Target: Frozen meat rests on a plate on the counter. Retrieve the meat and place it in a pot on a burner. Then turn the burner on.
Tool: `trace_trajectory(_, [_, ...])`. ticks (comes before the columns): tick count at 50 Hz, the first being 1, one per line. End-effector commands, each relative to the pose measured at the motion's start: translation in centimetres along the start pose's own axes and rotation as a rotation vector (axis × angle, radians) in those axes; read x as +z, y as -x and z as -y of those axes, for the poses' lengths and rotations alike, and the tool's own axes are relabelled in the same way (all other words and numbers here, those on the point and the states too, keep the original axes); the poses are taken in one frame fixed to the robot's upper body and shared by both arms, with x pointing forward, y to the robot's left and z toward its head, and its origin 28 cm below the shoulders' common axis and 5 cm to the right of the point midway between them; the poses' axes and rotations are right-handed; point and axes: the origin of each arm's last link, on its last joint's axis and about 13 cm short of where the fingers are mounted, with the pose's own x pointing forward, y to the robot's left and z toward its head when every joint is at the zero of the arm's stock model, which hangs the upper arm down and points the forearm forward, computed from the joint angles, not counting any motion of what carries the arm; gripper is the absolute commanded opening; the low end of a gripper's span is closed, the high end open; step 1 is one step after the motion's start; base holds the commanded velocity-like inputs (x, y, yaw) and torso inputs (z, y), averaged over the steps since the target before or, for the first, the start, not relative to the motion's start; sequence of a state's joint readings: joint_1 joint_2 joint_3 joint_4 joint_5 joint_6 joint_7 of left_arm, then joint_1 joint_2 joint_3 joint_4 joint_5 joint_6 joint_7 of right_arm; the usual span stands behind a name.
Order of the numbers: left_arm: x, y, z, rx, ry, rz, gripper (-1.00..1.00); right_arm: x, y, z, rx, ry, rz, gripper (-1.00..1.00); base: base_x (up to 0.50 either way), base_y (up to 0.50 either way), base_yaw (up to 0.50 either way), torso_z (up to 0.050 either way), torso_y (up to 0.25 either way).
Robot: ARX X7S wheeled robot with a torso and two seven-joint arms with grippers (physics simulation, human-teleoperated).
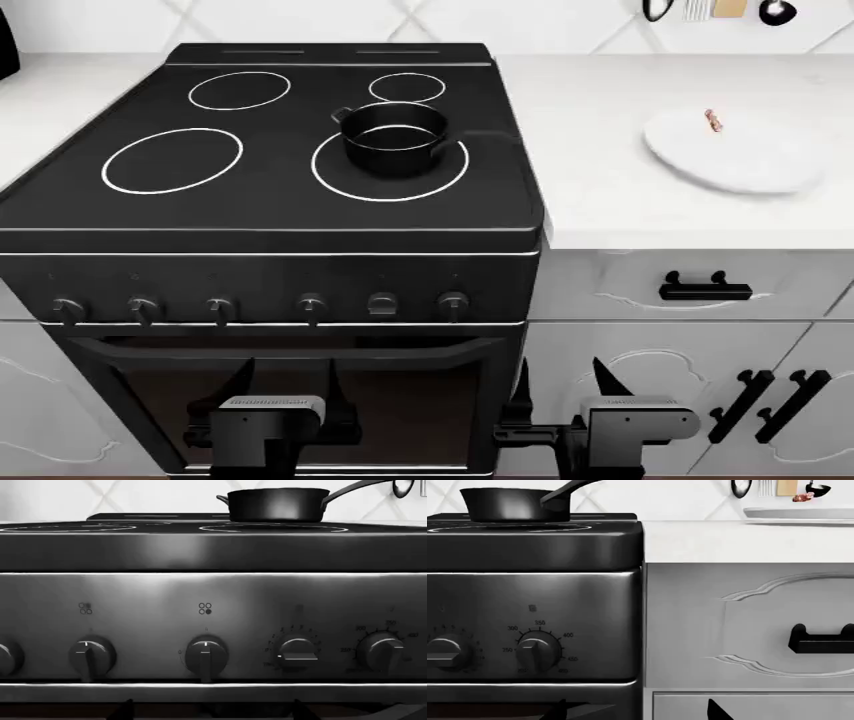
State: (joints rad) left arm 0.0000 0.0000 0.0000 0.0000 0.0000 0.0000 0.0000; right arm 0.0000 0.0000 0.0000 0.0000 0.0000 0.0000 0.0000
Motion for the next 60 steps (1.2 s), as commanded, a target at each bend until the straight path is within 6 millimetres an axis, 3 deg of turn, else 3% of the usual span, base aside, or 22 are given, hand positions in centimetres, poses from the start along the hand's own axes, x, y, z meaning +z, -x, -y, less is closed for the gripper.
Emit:
trace_trajectory(1, [-0.2,-0.1,0.0,-0.002,-0.002,-0.007,1.00,0.2,0.1,-0.1,0.018,-0.020,0.006,1.00,0.00,0.00,0.00,0.000,0.000])
trace_trajectory(6, [-0.5,0.1,-0.2,-0.047,0.006,0.009,1.00,0.6,0.2,-0.2,0.042,-0.074,-0.064,1.00,0.00,0.00,0.00,0.005,0.000])
trace_trajectory(31, [-0.8,0.6,0.0,-0.155,0.014,-0.002,1.00,1.1,0.5,0.1,0.074,-0.100,-0.013,1.00,0.00,0.00,0.00,0.050,0.000])
trace_trajectory(35, [-1.5,-0.1,0.1,-0.092,0.041,-0.113,1.00,1.0,0.3,0.3,0.062,-0.150,-0.025,1.00,0.00,-0.50,0.00,0.000,0.000])
trace_trajectory(60, [-1.5,-0.1,0.5,-0.138,0.037,-0.152,1.00,1.0,0.2,0.3,0.054,-0.156,-0.028,1.00,0.00,-0.50,0.00,0.000,0.000])
